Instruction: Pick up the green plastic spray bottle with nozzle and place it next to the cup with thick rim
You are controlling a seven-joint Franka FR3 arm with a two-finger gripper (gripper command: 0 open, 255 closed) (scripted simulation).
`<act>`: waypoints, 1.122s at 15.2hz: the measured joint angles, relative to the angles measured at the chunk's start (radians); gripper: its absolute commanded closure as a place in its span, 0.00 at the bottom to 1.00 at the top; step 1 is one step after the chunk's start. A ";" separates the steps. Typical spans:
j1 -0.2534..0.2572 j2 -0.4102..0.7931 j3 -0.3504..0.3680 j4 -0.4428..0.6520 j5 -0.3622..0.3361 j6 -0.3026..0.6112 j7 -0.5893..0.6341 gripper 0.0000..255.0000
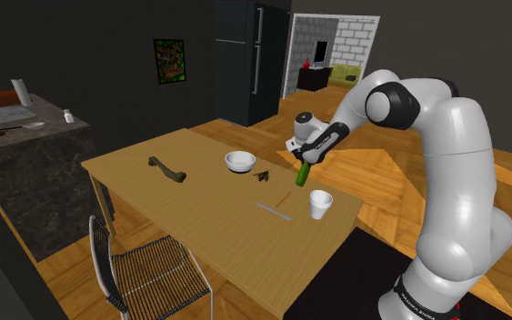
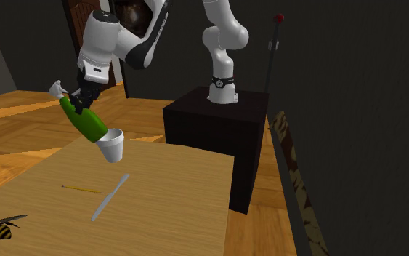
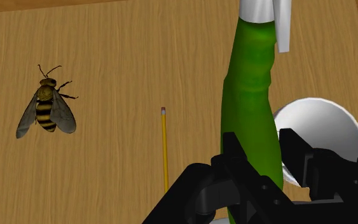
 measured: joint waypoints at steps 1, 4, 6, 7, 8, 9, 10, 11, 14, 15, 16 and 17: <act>0.000 0.013 -0.002 0.005 -0.003 0.008 0.005 1.00; 0.005 0.042 -0.012 0.007 -0.017 0.033 0.028 1.00; 0.006 0.063 -0.018 0.010 -0.026 0.050 0.042 1.00; 0.010 0.074 -0.021 0.013 -0.030 0.056 0.052 1.00; 0.012 0.084 -0.024 0.016 -0.034 0.063 0.059 1.00; 0.015 0.093 -0.028 0.014 -0.040 0.073 0.069 1.00; 0.016 0.107 -0.031 0.020 -0.043 0.080 0.076 1.00; 0.016 0.116 -0.034 0.021 -0.047 0.088 0.081 1.00; 0.022 0.151 -0.044 0.032 -0.058 0.111 0.104 1.00; 0.023 0.165 -0.046 0.040 -0.060 0.116 0.110 1.00; 0.023 0.181 -0.048 0.049 -0.062 0.123 0.115 1.00; 0.026 0.191 -0.051 0.052 -0.065 0.129 0.122 1.00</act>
